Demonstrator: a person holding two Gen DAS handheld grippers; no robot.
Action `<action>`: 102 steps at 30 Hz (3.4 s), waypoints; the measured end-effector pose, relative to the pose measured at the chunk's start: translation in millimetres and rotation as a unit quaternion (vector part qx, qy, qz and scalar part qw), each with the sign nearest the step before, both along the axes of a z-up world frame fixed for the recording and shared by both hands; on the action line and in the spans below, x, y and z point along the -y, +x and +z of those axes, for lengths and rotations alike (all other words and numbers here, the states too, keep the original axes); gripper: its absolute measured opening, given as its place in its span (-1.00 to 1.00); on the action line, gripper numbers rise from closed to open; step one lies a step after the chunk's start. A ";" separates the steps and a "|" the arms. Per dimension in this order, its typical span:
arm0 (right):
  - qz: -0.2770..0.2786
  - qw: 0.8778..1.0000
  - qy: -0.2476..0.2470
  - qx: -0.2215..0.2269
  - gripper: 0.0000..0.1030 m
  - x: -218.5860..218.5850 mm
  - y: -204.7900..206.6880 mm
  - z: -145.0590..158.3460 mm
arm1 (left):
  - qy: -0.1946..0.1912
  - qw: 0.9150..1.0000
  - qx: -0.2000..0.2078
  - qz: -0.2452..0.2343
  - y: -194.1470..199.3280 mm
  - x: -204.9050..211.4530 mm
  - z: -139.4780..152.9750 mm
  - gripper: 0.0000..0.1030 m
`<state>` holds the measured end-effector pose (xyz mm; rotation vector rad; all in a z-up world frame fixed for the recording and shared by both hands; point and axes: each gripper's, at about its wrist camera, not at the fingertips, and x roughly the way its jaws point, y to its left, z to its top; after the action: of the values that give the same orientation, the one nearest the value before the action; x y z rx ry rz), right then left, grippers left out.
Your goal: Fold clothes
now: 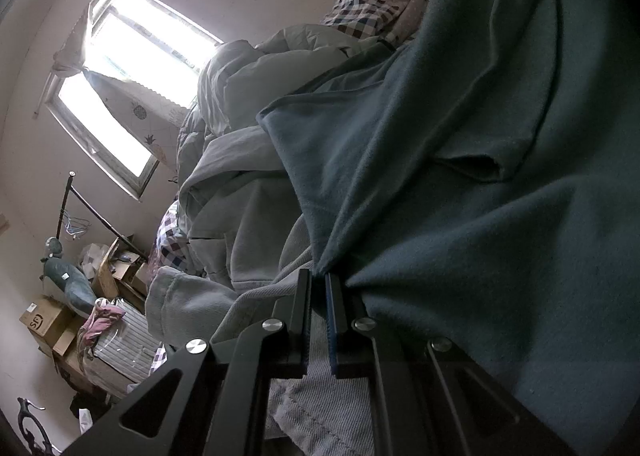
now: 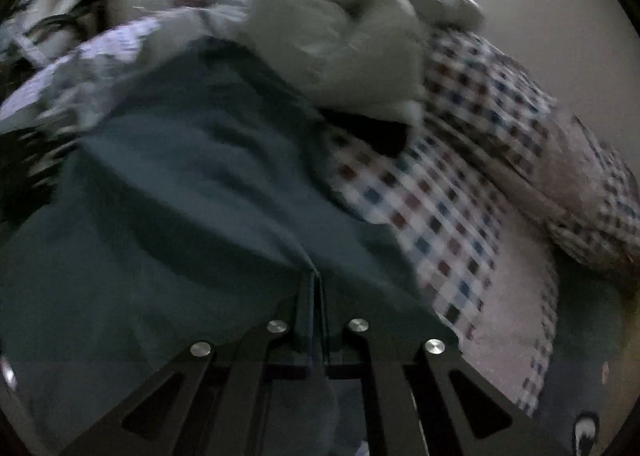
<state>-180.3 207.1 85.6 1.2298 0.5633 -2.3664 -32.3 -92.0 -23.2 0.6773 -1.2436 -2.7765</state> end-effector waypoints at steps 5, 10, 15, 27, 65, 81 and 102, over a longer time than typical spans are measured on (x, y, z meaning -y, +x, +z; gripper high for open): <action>-0.089 0.995 -0.051 0.011 -0.52 -41.3 -9.9 -11.2 | -0.001 1.000 -0.001 0.000 0.0 -0.4 -0.1 -0.89; -0.181 0.972 -0.143 0.051 -0.21 -100.4 -1.6 -34.0 | -0.004 1.000 -0.002 0.001 0.9 -0.9 -0.7 -0.89; -0.230 0.918 -0.298 0.123 -0.19 -148.4 22.6 -79.7 | -0.008 1.000 -0.004 0.002 1.1 -1.9 -0.9 -0.89; -0.216 0.903 -0.348 0.127 -1.00 -128.4 22.9 -96.4 | -0.009 1.000 -0.002 0.003 1.6 -2.1 -0.4 -0.89; -0.266 0.903 -0.304 0.149 -1.00 -126.3 55.0 -109.6 | -0.015 1.000 -0.002 0.003 -0.1 -3.2 0.0 -0.89; -0.270 0.877 -0.358 0.172 -0.15 -140.6 70.3 -107.1 | -0.013 1.000 -0.001 0.003 0.4 -2.6 1.0 -0.89; -0.290 0.865 -0.388 0.131 -1.00 -125.4 81.2 -104.8 | -0.010 1.000 0.003 0.002 -0.1 -2.4 2.3 -0.89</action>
<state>-99.1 332.5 -19.2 1.3712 -0.8981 -2.3682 -32.4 -89.6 -20.9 0.6859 -1.2669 -2.7579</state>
